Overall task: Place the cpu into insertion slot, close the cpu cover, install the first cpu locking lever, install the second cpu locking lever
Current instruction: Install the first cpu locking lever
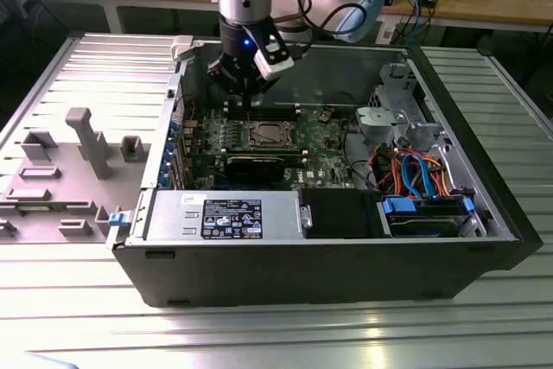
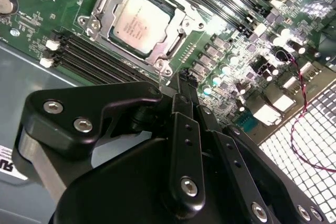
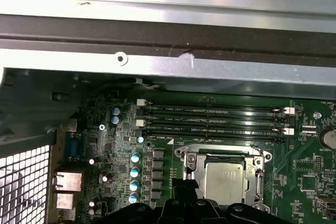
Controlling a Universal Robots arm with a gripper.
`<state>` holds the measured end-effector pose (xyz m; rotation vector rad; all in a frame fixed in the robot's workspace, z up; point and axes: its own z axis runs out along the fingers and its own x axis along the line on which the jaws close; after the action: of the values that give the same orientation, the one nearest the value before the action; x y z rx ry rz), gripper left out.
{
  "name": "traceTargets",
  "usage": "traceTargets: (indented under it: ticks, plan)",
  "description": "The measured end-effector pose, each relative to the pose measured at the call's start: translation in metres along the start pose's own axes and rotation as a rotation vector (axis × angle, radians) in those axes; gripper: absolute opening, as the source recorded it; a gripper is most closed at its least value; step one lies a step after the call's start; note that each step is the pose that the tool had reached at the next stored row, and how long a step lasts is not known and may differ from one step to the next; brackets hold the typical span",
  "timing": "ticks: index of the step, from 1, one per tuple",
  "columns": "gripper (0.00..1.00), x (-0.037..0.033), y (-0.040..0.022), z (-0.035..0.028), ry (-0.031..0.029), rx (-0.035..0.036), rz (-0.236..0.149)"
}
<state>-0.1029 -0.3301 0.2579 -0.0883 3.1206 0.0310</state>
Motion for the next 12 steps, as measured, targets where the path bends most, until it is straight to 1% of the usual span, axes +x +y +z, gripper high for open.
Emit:
traceTargets:
  ticks: [3, 9, 12]
  plan:
    - [0.11, 0.0024, 0.0001, -0.0001, 0.0001, 0.0001, 0.000]
    - [0.11, 0.0028, 0.0001, -0.0001, 0.0001, 0.0001, 0.000]
    - [0.11, 0.0040, 0.0002, -0.0001, 0.0001, 0.0001, 0.000]
